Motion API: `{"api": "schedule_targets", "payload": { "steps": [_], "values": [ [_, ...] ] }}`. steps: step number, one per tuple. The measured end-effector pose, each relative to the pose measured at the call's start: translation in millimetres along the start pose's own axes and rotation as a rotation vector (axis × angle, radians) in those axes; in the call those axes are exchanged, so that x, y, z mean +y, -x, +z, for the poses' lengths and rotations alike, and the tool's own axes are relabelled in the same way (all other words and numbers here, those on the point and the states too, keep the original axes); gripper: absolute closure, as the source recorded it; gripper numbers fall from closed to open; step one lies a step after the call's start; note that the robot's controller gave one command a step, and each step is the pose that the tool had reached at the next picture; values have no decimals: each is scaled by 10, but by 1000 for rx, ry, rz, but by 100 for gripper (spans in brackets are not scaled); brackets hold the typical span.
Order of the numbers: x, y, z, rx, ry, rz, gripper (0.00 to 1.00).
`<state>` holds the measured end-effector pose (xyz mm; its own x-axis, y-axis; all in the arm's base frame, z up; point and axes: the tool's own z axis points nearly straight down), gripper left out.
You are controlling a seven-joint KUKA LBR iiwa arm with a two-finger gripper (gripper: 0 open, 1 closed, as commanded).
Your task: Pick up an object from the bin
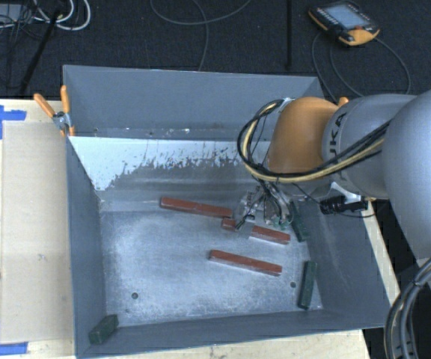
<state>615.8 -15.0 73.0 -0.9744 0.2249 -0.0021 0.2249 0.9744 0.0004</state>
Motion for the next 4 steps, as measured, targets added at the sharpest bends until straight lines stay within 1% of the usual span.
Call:
{"api": "schedule_targets", "payload": {
  "steps": [1,2,3,4],
  "values": [
    [0,0,0,0,0,-1,0],
    [1,0,0,0,0,-1,0],
    [399,-268,-37,-2,-1,60,0],
    [800,-158,-12,-4,1,140,100]
  ]
}}
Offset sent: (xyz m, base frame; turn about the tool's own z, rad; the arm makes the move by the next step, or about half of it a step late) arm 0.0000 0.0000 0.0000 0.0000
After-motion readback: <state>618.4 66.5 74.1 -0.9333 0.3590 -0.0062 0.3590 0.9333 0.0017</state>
